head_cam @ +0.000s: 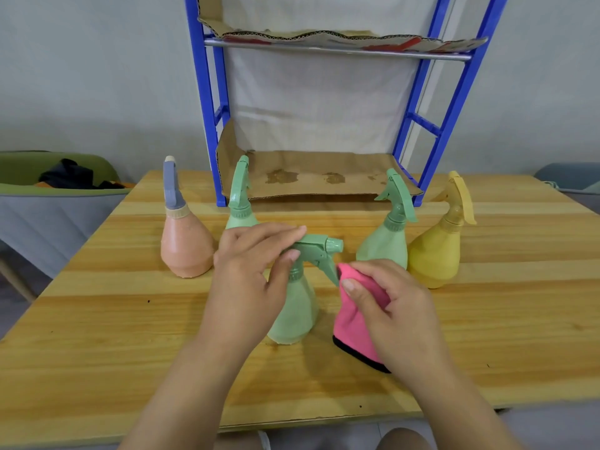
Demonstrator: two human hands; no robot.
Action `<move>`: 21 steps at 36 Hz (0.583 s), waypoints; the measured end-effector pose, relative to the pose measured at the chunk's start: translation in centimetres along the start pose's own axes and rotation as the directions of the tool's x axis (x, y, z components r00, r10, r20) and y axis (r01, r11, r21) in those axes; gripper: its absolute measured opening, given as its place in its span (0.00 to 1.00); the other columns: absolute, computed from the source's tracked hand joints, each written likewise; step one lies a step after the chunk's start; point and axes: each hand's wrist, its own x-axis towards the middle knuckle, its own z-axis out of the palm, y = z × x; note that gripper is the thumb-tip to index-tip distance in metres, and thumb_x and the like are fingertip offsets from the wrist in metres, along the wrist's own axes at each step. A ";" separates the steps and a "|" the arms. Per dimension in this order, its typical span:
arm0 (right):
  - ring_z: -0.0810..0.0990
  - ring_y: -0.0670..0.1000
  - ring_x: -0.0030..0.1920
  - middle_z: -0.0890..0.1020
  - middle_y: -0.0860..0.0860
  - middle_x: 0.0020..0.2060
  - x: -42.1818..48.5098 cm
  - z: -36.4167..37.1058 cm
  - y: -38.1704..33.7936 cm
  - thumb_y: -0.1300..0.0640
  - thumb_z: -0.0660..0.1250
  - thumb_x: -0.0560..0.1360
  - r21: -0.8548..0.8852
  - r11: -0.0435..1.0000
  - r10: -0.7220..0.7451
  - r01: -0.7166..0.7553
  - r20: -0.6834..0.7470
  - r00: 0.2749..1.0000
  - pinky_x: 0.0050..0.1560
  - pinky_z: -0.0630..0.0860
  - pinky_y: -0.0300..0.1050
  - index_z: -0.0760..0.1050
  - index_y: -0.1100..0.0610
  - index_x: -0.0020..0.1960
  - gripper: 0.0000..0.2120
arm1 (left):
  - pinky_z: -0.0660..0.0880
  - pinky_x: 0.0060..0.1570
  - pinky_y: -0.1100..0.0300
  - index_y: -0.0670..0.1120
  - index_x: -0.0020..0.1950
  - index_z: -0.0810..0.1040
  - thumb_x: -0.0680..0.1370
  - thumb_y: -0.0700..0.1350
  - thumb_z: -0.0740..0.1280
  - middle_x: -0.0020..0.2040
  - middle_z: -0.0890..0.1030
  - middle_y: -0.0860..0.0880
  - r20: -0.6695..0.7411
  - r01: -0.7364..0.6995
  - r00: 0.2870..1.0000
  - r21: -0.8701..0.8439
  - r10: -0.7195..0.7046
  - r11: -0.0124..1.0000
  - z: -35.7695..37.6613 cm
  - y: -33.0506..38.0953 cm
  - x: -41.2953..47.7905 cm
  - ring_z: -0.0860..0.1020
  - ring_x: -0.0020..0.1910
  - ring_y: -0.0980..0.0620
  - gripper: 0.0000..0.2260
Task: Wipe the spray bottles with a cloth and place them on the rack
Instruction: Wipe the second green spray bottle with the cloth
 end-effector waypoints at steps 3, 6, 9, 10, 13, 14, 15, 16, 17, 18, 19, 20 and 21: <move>0.76 0.37 0.52 0.79 0.39 0.49 0.3 -0.3 -0.8 0.55 0.68 0.74 0.084 0.996 0.007 0.000 -0.087 0.996 0.51 0.70 0.27 0.79 0.48 0.56 0.11 | 0.64 0.58 0.72 0.59 0.60 0.76 0.76 0.51 0.62 0.54 0.74 0.70 -0.001 0.002 1.000 -0.018 -0.002 1.000 0.1 -0.1 -0.2 0.72 0.56 0.58 0.13; 0.76 0.37 0.54 0.79 0.40 0.51 1.0 -0.6 -1.9 0.54 0.67 0.74 0.123 0.990 -0.047 0.064 -0.131 0.990 0.52 0.69 0.26 0.79 0.51 0.58 0.13 | 0.63 0.57 0.76 0.56 0.60 0.77 0.76 0.50 0.62 0.55 0.73 0.69 0.000 -0.011 1.000 -0.010 0.011 1.000 0.0 0.0 -0.3 0.72 0.54 0.57 0.13; 0.76 0.38 0.54 0.78 0.42 0.51 1.7 -0.1 -2.5 0.55 0.68 0.75 0.087 0.988 -0.115 0.126 -0.115 0.987 0.53 0.69 0.26 0.79 0.53 0.60 0.14 | 0.63 0.56 0.76 0.54 0.60 0.78 0.76 0.49 0.63 0.55 0.75 0.66 -0.003 -0.027 1.000 0.002 0.027 1.000 -0.1 0.0 -0.3 0.75 0.52 0.53 0.13; 0.76 0.38 0.53 0.78 0.42 0.51 1.9 0.2 -2.5 0.56 0.68 0.74 0.073 0.986 -0.139 0.148 -0.117 0.983 0.53 0.69 0.26 0.79 0.53 0.60 0.14 | 0.64 0.56 0.75 0.52 0.60 0.79 0.76 0.48 0.64 0.55 0.76 0.64 -0.007 -0.036 0.999 0.011 0.037 0.999 -0.1 -0.1 -0.3 0.76 0.51 0.52 0.13; 0.77 0.38 0.51 0.79 0.43 0.48 2.3 0.4 -2.4 0.57 0.68 0.73 0.077 0.983 -0.158 0.169 -0.135 0.978 0.51 0.69 0.27 0.80 0.52 0.56 0.12 | 0.63 0.56 0.76 0.53 0.59 0.79 0.76 0.47 0.64 0.55 0.78 0.61 -0.017 -0.047 0.999 0.038 0.048 0.998 -0.1 -0.1 -0.2 0.78 0.51 0.54 0.12; 0.77 0.38 0.50 0.79 0.43 0.47 2.4 0.3 -2.4 0.56 0.68 0.72 0.090 0.984 -0.143 0.155 -0.132 0.981 0.50 0.69 0.26 0.80 0.50 0.54 0.11 | 0.63 0.56 0.76 0.53 0.59 0.79 0.76 0.48 0.64 0.55 0.78 0.61 -0.020 -0.050 0.999 0.043 0.050 0.998 0.0 -0.2 -0.2 0.77 0.51 0.55 0.12; 0.77 0.39 0.49 0.80 0.43 0.46 2.5 0.1 -2.5 0.55 0.68 0.72 0.102 0.985 -0.125 0.137 -0.123 0.985 0.49 0.69 0.27 0.80 0.49 0.52 0.10 | 0.63 0.56 0.75 0.53 0.59 0.79 0.76 0.48 0.64 0.55 0.77 0.61 -0.020 -0.052 0.998 0.048 0.053 0.998 0.0 -0.2 -0.2 0.77 0.51 0.56 0.12; 0.77 0.40 0.49 0.80 0.43 0.46 2.6 0.0 -2.5 0.55 0.68 0.72 0.113 0.987 -0.105 0.118 -0.113 0.988 0.48 0.69 0.27 0.81 0.48 0.51 0.09 | 0.64 0.56 0.75 0.53 0.59 0.79 0.77 0.48 0.64 0.55 0.77 0.61 -0.018 -0.052 0.998 0.052 0.053 0.997 0.0 -0.2 -0.2 0.77 0.51 0.57 0.12; 0.78 0.40 0.49 0.81 0.43 0.45 2.6 -0.1 -2.5 0.54 0.68 0.72 0.126 0.987 -0.084 0.097 -0.102 0.991 0.48 0.69 0.27 0.81 0.48 0.51 0.08 | 0.64 0.56 0.75 0.52 0.59 0.80 0.77 0.48 0.64 0.55 0.77 0.61 -0.013 -0.050 0.999 0.053 0.051 0.997 0.0 -0.2 -0.1 0.77 0.52 0.58 0.12; 0.78 0.40 0.48 0.81 0.42 0.45 2.5 -0.2 -2.5 0.54 0.68 0.73 0.146 0.987 -0.060 0.073 -0.091 0.994 0.48 0.70 0.27 0.81 0.48 0.51 0.08 | 0.65 0.56 0.75 0.52 0.59 0.80 0.77 0.48 0.64 0.55 0.78 0.61 -0.006 -0.047 0.999 0.052 0.047 0.998 0.0 -0.3 -0.1 0.77 0.52 0.58 0.12; 0.78 0.40 0.49 0.81 0.42 0.44 2.4 -0.3 -2.4 0.55 0.69 0.74 0.175 0.984 -0.030 0.043 -0.078 0.997 0.47 0.70 0.27 0.81 0.48 0.51 0.07 | 0.65 0.56 0.74 0.51 0.59 0.80 0.77 0.49 0.64 0.56 0.78 0.61 0.001 -0.042 0.999 0.051 0.042 0.998 0.0 -0.3 -0.1 0.77 0.53 0.59 0.12; 0.78 0.40 0.49 0.82 0.41 0.44 2.2 -0.3 -2.3 0.56 0.69 0.74 0.212 0.977 0.006 0.008 -0.063 0.998 0.47 0.70 0.28 0.81 0.46 0.51 0.07 | 0.66 0.57 0.74 0.51 0.59 0.80 0.77 0.50 0.64 0.56 0.78 0.60 0.010 -0.034 0.999 0.050 0.033 0.998 0.0 -0.3 -0.1 0.76 0.55 0.61 0.13; 0.78 0.39 0.48 0.82 0.41 0.44 2.0 -0.2 -2.1 0.56 0.69 0.74 0.251 0.968 0.040 -0.027 -0.045 0.998 0.47 0.71 0.29 0.81 0.44 0.50 0.09 | 0.68 0.57 0.73 0.51 0.60 0.80 0.77 0.52 0.63 0.57 0.78 0.60 0.019 -0.022 1.000 0.045 0.021 0.999 0.0 -0.3 -0.1 0.75 0.56 0.62 0.14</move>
